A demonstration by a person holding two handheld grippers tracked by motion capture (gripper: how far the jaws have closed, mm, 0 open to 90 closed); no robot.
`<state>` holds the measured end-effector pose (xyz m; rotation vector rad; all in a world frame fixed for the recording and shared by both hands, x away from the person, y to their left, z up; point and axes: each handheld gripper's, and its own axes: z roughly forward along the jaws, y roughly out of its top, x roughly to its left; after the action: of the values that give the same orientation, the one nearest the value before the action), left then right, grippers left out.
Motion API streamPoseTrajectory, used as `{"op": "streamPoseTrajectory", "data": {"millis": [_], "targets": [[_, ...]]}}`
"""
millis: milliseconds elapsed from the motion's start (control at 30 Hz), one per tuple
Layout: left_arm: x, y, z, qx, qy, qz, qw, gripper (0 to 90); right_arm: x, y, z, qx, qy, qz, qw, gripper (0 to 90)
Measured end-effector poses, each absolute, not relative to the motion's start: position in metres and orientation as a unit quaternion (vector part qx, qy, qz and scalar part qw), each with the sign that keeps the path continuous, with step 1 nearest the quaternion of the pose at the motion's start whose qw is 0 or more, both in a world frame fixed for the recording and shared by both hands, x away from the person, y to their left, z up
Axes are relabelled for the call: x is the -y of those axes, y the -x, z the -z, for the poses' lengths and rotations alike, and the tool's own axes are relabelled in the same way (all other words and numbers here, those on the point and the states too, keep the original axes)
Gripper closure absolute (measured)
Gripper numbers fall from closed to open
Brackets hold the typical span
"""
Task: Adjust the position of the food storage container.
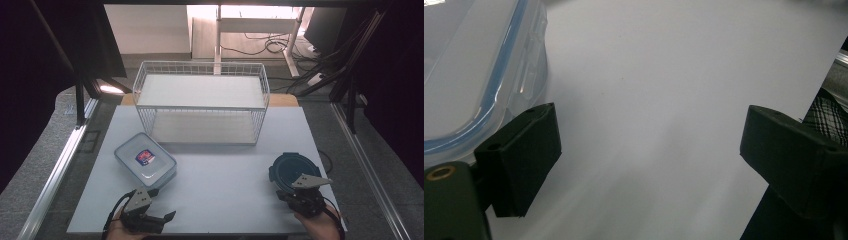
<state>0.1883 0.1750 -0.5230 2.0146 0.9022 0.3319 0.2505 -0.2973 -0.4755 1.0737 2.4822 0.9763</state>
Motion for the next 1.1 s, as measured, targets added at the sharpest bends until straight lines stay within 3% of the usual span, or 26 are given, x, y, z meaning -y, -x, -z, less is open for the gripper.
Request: {"op": "streamPoseTrajectory", "data": {"millis": [567, 733, 767, 800, 833, 933, 1100], "targets": [[-0.172, -0.189, 0.523, -0.361, -0.815, -0.135, 0.432, 11.9, 0.323, -0.294, 0.477, -0.837, -0.402, -0.349, 0.130, 89.6], [-0.172, -0.189, 0.520, -0.362, -0.820, -0.130, 0.423, 20.0, 0.323, -0.295, 0.477, -0.834, -0.409, -0.345, 0.136, 89.5], [-0.172, -0.189, 0.518, -0.361, -0.822, -0.133, 0.420, 24.9, 0.321, -0.294, 0.477, -0.834, -0.409, -0.339, 0.146, 89.5], [-0.172, -0.189, 0.515, -0.359, -0.823, -0.139, 0.418, 35.9, 0.317, -0.292, 0.476, -0.833, -0.406, -0.343, 0.156, 89.5], [-0.174, -0.189, 0.511, -0.360, -0.823, -0.143, 0.416, 35.9, 0.317, -0.292, 0.476, -0.833, -0.406, -0.343, 0.156, 89.5], [-0.188, -0.200, 0.495, -0.372, -0.810, -0.166, 0.421, 63.1, 0.305, -0.286, 0.473, -0.833, -0.392, -0.358, 0.156, 89.5], [-0.217, -0.222, 0.484, -0.406, -0.788, -0.200, 0.418, 81.4, 0.287, -0.280, 0.476, -0.848, -0.367, -0.354, 0.148, 89.4]]}}
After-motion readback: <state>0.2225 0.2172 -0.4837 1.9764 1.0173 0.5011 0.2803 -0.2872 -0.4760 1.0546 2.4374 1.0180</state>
